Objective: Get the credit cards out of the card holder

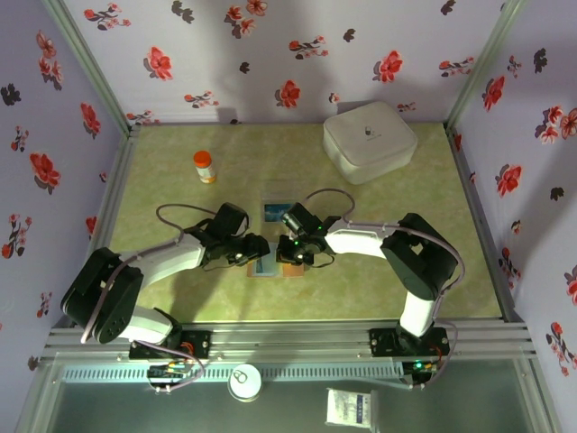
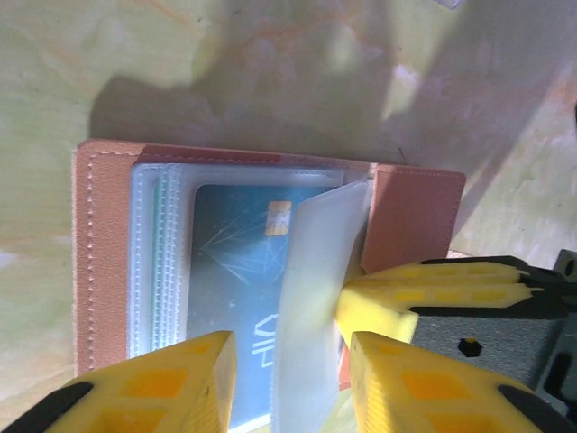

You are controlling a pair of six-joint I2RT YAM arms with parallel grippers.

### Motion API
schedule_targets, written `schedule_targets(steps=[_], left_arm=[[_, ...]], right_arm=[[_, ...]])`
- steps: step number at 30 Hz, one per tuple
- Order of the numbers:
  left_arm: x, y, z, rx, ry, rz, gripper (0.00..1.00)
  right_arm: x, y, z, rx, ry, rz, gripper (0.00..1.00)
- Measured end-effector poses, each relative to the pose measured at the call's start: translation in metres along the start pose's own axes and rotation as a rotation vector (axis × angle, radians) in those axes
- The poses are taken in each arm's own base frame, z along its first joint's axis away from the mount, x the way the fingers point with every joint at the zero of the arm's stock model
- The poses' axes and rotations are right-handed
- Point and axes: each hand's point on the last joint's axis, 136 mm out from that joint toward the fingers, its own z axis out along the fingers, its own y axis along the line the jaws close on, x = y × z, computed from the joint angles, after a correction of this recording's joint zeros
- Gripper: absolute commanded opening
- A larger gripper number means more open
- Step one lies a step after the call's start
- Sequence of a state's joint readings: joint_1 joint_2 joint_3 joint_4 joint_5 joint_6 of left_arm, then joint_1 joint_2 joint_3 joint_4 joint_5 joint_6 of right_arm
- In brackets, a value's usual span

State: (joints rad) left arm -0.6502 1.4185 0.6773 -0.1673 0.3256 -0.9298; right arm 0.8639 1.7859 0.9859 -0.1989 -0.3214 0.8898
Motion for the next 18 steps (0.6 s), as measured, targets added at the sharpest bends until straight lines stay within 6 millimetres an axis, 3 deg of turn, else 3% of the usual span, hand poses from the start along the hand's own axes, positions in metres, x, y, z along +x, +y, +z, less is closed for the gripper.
schedule_targets(steps=[14,18], left_arm=[[-0.003,-0.019,0.004,0.048,0.007,0.013,0.27],[-0.003,-0.023,0.003,0.055,0.007,0.020,0.25]], right_arm=[[-0.001,0.000,-0.002,-0.002,-0.004,-0.005,0.12],[-0.002,0.003,-0.011,-0.010,-0.018,-0.021,0.18]])
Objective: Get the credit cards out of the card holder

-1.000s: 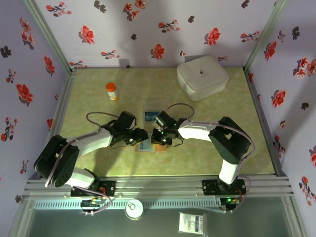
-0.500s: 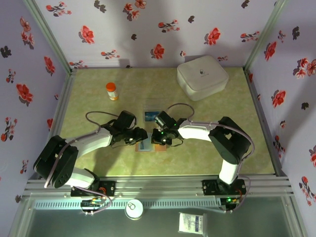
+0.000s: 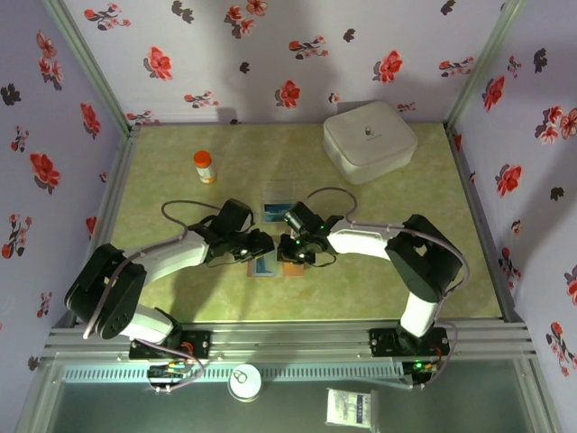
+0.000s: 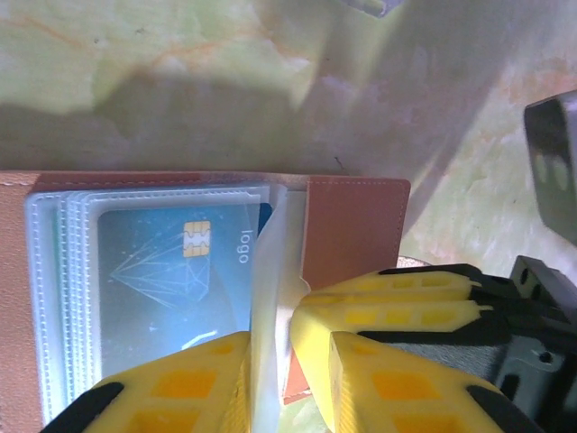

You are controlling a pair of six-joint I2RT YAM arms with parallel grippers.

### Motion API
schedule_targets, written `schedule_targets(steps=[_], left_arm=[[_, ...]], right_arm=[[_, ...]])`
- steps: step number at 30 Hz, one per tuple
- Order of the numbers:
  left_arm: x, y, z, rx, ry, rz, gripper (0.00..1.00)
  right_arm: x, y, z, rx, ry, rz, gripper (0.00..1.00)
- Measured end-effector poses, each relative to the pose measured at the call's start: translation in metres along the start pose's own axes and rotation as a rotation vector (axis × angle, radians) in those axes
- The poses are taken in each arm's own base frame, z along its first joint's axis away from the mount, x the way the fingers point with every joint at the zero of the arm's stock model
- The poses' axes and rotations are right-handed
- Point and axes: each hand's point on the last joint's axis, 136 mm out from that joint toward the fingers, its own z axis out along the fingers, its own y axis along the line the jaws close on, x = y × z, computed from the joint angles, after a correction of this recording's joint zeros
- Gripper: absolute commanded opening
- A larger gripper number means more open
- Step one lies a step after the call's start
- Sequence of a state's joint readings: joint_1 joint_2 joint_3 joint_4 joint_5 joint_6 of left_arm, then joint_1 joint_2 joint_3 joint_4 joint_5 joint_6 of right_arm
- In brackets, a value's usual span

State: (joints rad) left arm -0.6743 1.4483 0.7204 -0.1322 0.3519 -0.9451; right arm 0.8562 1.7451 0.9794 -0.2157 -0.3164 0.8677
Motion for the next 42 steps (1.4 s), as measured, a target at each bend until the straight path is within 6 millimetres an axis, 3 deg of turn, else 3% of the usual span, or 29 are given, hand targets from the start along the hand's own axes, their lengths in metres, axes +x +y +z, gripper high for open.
schedule_targets(steps=[10,15,22,26,32,39,42], left_arm=[[0.006,-0.027,0.005,0.015,-0.002,0.039,0.22],[0.014,-0.032,0.022,-0.019,0.019,0.052,0.24],[0.019,-0.052,0.050,-0.042,0.042,0.074,0.35],[0.021,-0.062,0.057,-0.038,0.048,0.092,0.37],[0.018,-0.059,0.054,-0.058,0.027,0.094,0.38],[0.006,-0.072,0.026,-0.014,-0.042,0.103,0.36],[0.000,-0.066,0.012,-0.003,-0.072,0.089,0.34]], right_arm=[[-0.006,0.006,-0.058,-0.020,-0.104,-0.042,0.20],[-0.009,0.004,-0.098,-0.043,-0.177,-0.063,0.20],[-0.009,-0.018,-0.140,-0.021,-0.255,-0.061,0.23],[-0.002,-0.026,-0.144,-0.002,-0.250,-0.064,0.24],[0.006,-0.036,-0.137,0.014,-0.222,-0.055,0.24],[0.008,-0.028,-0.134,-0.031,-0.203,-0.056,0.24],[0.007,-0.023,-0.131,-0.051,-0.198,-0.054,0.25]])
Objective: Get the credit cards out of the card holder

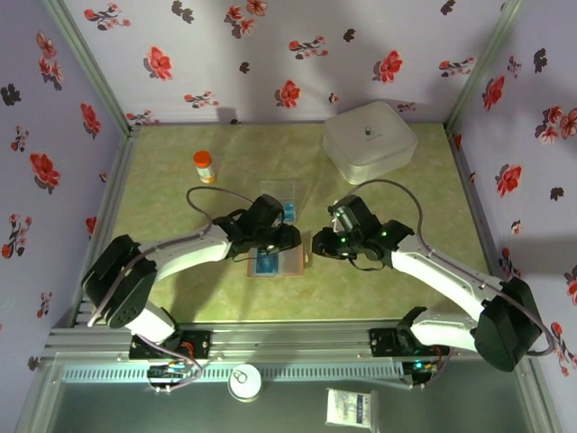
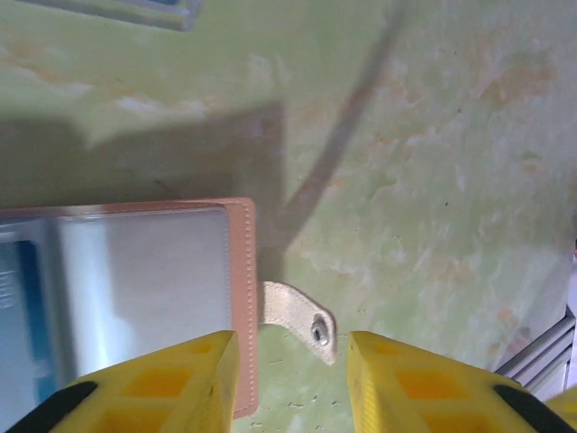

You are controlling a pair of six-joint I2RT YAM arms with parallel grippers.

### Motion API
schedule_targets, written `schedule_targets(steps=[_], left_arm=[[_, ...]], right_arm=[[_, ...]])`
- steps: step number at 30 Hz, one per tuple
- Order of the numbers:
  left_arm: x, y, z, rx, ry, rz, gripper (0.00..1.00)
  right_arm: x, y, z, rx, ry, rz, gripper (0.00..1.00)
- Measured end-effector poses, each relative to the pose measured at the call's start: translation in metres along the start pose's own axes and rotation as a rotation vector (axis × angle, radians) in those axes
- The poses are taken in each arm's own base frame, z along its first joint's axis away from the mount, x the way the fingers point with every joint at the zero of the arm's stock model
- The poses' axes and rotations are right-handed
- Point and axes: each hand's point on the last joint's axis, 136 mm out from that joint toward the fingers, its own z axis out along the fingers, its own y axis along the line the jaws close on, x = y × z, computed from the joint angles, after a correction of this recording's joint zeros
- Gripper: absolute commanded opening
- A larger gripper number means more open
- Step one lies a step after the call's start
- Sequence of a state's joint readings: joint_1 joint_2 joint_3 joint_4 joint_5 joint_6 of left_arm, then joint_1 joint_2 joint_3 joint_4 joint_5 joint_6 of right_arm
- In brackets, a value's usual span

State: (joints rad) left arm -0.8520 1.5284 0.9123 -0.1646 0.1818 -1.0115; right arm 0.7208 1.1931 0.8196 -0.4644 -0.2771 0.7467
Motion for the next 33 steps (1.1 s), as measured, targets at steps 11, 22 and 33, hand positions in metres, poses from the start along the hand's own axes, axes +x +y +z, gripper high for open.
schedule_targets(steps=[11,22,33], left_arm=[[-0.011,0.054,-0.026,-0.047,-0.050,-0.076,0.19],[-0.009,0.094,-0.036,-0.068,-0.021,-0.111,0.06],[0.007,0.111,-0.012,-0.058,0.071,-0.121,0.01]], right_arm=[[0.009,0.019,0.039,0.003,0.089,-0.008,0.25],[0.003,0.047,0.094,-0.008,0.133,-0.018,0.26],[0.006,0.043,0.122,0.007,0.177,0.015,0.26]])
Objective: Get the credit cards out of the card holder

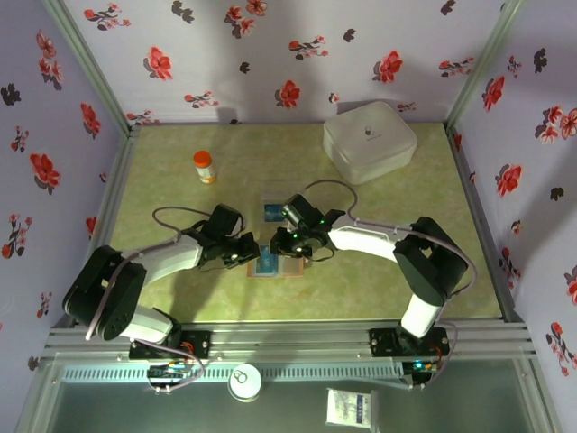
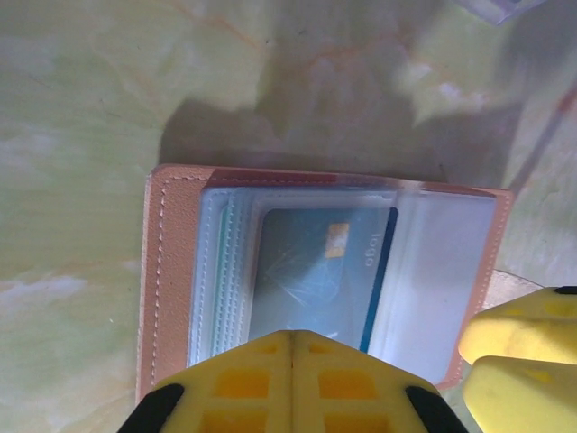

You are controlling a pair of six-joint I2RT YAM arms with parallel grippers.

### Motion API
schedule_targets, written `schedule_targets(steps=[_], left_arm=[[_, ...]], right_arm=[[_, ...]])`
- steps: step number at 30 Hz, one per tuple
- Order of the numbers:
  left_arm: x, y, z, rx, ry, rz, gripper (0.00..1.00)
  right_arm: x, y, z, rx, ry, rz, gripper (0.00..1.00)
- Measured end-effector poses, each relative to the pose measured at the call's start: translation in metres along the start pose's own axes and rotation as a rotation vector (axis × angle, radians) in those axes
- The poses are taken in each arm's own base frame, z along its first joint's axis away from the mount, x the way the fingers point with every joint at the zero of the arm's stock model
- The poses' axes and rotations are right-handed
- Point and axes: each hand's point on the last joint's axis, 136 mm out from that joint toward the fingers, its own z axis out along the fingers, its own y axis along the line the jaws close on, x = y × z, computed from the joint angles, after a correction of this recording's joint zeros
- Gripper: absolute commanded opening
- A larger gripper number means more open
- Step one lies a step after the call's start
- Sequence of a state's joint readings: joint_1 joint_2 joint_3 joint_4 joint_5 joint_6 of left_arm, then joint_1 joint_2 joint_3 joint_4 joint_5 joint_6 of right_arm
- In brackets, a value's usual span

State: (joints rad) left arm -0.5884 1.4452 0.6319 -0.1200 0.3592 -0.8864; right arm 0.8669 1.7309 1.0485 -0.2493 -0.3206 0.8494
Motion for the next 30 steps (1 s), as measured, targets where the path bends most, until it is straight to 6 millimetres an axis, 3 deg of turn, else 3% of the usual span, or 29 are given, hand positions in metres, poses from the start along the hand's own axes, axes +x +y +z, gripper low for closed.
schedule_targets(steps=[19,30], left_arm=[[-0.002,0.011,0.001,-0.008,0.009,0.015,0.01],[-0.003,0.012,0.001,-0.011,0.009,0.017,0.01]], right_arm=[[-0.001,-0.002,0.026,-0.006,0.042,0.009,0.25],[0.001,-0.004,0.028,0.000,0.049,0.019,0.24]])
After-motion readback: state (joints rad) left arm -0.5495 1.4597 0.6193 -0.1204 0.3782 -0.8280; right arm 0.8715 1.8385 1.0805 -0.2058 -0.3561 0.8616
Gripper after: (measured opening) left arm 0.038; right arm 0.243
